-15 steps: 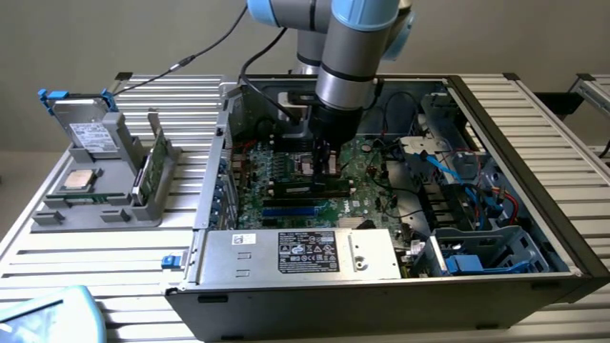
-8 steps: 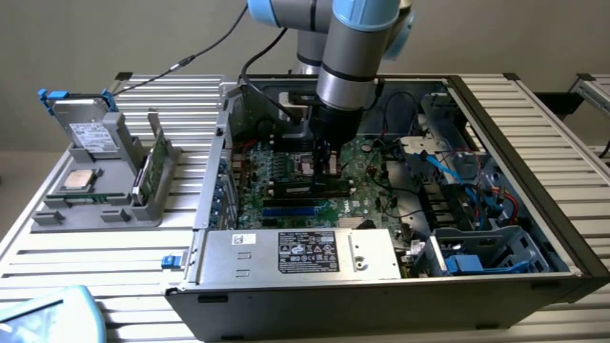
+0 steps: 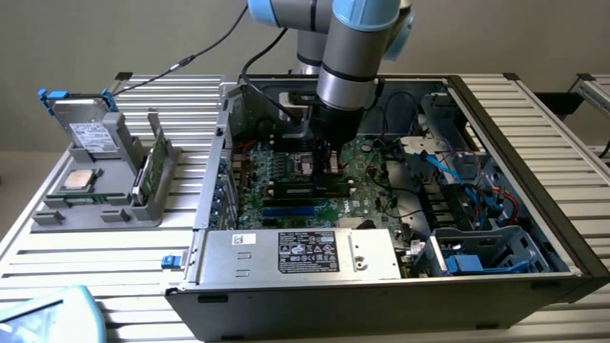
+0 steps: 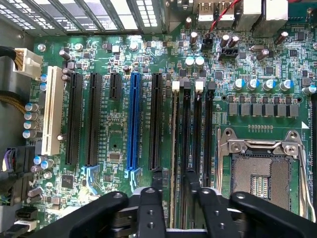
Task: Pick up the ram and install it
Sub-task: 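Insert the ram into the slot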
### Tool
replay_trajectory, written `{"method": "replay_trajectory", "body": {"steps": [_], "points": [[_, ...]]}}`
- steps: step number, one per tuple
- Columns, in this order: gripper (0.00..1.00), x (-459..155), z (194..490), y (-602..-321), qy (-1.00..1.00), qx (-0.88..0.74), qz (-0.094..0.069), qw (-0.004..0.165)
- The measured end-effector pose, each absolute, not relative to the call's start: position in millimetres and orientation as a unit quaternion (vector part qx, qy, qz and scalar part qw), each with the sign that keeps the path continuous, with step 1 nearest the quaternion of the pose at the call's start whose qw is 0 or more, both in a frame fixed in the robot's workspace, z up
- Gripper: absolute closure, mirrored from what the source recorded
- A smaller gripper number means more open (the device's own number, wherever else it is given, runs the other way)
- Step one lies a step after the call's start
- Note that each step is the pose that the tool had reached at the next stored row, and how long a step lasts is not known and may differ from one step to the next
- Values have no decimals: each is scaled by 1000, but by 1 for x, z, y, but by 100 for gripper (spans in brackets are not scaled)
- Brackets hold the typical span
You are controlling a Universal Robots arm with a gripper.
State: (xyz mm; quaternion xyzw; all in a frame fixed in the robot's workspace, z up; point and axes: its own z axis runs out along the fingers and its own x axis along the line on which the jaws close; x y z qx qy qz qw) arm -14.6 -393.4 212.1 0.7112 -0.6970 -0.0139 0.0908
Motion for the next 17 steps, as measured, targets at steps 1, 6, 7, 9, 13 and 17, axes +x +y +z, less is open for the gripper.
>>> {"method": "replay_trajectory", "body": {"steps": [1, 6, 7, 9, 13, 17], "points": [[60, -15, 212, -393, -697, 711, -14, 91], [48, -15, 220, -393, -697, 711, -14, 91], [48, -16, 225, -393, -697, 711, -14, 91], [48, -17, 233, -393, -697, 711, -14, 91], [48, -18, 235, -393, -697, 711, -14, 91], [57, -18, 235, -393, -697, 711, -14, 91]]}}
